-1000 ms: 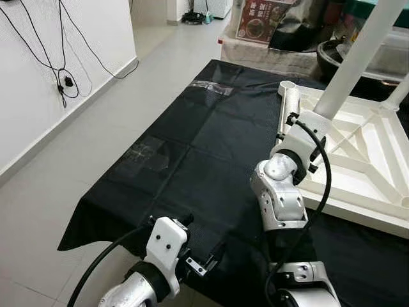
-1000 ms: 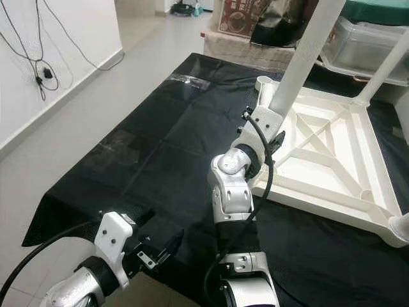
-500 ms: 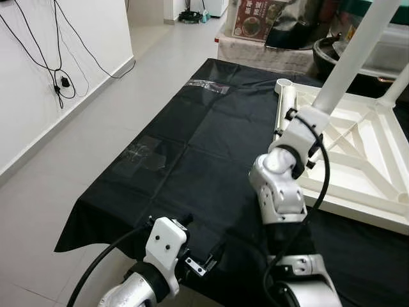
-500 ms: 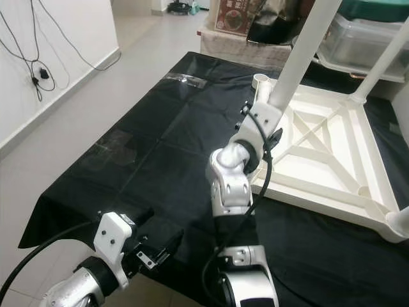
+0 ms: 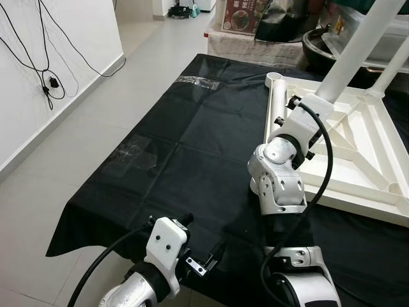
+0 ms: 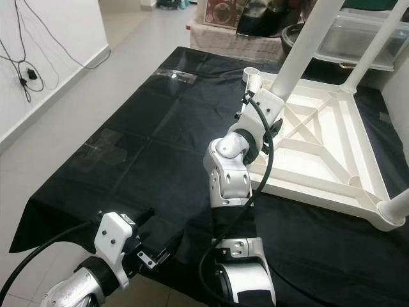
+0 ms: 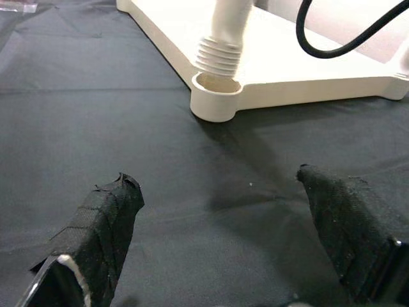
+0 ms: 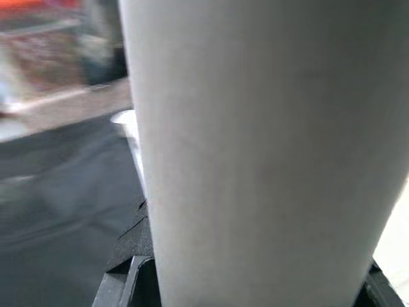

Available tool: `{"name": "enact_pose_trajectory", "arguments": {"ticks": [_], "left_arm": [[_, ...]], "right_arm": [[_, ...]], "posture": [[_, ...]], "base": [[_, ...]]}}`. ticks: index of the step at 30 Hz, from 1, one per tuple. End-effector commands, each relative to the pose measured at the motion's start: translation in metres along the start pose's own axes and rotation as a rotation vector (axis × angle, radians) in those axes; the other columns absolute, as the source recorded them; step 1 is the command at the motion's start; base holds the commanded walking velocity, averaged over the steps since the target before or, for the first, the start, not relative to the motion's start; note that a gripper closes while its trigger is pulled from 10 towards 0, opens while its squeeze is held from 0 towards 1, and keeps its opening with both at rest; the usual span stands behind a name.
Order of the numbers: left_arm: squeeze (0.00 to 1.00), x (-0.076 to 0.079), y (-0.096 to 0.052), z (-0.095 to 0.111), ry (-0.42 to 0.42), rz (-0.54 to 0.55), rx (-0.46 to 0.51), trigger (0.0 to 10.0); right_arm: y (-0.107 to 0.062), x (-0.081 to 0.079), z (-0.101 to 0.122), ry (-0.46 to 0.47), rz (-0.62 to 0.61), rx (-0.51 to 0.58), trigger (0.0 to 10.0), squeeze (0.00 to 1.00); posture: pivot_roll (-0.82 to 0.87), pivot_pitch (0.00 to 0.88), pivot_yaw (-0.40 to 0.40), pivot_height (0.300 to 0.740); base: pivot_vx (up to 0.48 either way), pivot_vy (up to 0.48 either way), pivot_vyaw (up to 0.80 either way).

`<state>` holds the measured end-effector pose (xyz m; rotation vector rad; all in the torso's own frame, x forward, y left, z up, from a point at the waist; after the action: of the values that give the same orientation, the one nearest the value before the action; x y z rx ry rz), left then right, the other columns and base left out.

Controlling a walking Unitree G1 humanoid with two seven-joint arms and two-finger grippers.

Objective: Building children table

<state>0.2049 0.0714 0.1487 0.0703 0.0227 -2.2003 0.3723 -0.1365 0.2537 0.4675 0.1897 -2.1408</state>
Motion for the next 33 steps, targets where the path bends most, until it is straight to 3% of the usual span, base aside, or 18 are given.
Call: {"name": "enact_pose_trajectory", "arguments": {"ticks": [1,2,4,5,6,7,8,10,13,14,15,26,29,31,33], "left_arm": [[0.00,-0.006,0.000,-0.003,-0.004,0.036,-0.013,10.0],[0.00,-0.011,0.001,-0.002,0.007,0.063,-0.013,10.0],[0.00,-0.021,0.004,0.001,0.022,0.101,-0.006,10.0],[0.00,-0.021,0.004,0.001,0.022,0.101,-0.006,10.0],[0.00,-0.028,0.005,0.004,0.037,0.128,-0.002,10.0],[1.00,-0.038,0.008,0.008,0.055,0.157,0.006,10.0],[1.00,-0.038,0.008,0.008,0.055,0.157,0.006,10.0],[1.00,-0.058,0.014,0.013,0.119,0.218,-0.012,10.0],[1.00,-0.068,0.017,0.013,0.154,0.243,-0.031,10.0],[0.16,-0.074,0.024,0.011,0.185,0.249,-0.066,10.0],[0.00,-0.078,0.028,0.010,0.202,0.250,-0.089,10.0],[0.00,-0.069,0.051,0.004,0.228,0.150,-0.119,10.0],[0.00,-0.057,0.064,-0.003,0.211,0.071,-0.122,10.0],[0.00,-0.057,0.064,-0.003,0.211,0.071,-0.122,10.0],[0.00,-0.054,0.074,-0.005,0.215,0.048,-0.124,10.0]], "right_arm": [[-0.013,-0.019,0.002,0.121,0.240,-0.002,10.0,0.00],[-0.020,-0.030,0.008,0.189,0.398,0.006,10.0,0.00],[-0.030,-0.043,0.014,0.264,0.598,-0.005,10.0,0.00],[-0.030,-0.043,0.014,0.264,0.598,-0.005,10.0,0.00],[-0.034,-0.048,0.012,0.278,0.676,-0.046,10.0,0.00],[-0.041,-0.051,0.005,0.270,0.769,-0.091,10.0,0.00],[-0.041,-0.051,0.005,0.270,0.769,-0.091,10.0,0.00],[-0.055,-0.051,-0.011,0.245,0.918,-0.185,10.0,0.00],[-0.064,-0.047,-0.018,0.238,0.968,-0.228,10.0,0.00],[-0.073,-0.045,-0.025,0.221,1.016,-0.257,10.0,0.00],[-0.078,-0.043,-0.029,0.210,1.045,-0.273,10.0,0.00],[-0.090,-0.041,-0.036,0.219,1.122,-0.310,10.0,0.00],[-0.103,-0.042,-0.039,0.229,1.203,-0.344,10.0,0.00],[-0.103,-0.042,-0.039,0.229,1.203,-0.344,10.0,0.00],[-0.113,-0.040,-0.042,0.226,1.260,-0.370,10.0,0.00]], "posture": [[0.13,0.108,-0.070,0.740],[0.13,0.100,-0.071,0.740],[0.13,0.093,-0.072,0.740],[0.13,0.093,-0.072,0.740],[0.12,0.090,-0.070,0.740],[0.12,0.081,-0.067,0.740],[0.12,0.081,-0.067,0.740],[0.12,0.075,-0.072,0.740],[0.12,0.073,-0.071,0.740],[0.13,0.070,-0.073,0.740],[0.13,0.070,-0.073,0.740],[0.12,0.068,-0.068,0.740],[0.12,0.069,-0.068,0.740],[0.12,0.069,-0.068,0.740],[0.12,0.071,-0.066,0.740]], "base": [[0.000,0.000,0.00],[0.000,0.000,0.00],[0.000,0.000,0.00],[0.000,0.000,0.00],[0.000,0.000,0.00],[0.000,0.000,0.00],[0.000,0.000,0.00],[0.000,0.000,0.00],[0.000,0.000,0.00],[0.000,0.000,0.00],[0.000,0.000,0.00],[0.000,0.000,0.00],[0.000,0.000,0.00],[0.000,0.000,0.00],[0.000,0.000,0.00]]}}
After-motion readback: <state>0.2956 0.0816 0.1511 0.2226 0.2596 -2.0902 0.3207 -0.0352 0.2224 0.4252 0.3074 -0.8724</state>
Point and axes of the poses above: a point about 5 cm out from each wrist's last joint towards the gripper, its own y axis pointing out of the wrist towards the gripper, its own z axis along the axis of the wrist's last joint, x = y × z, the point moved 2 cm from there along y, pointing out of the wrist towards the gripper, and after that the axes turned 6 degrees about y, right-handed, at the moved point
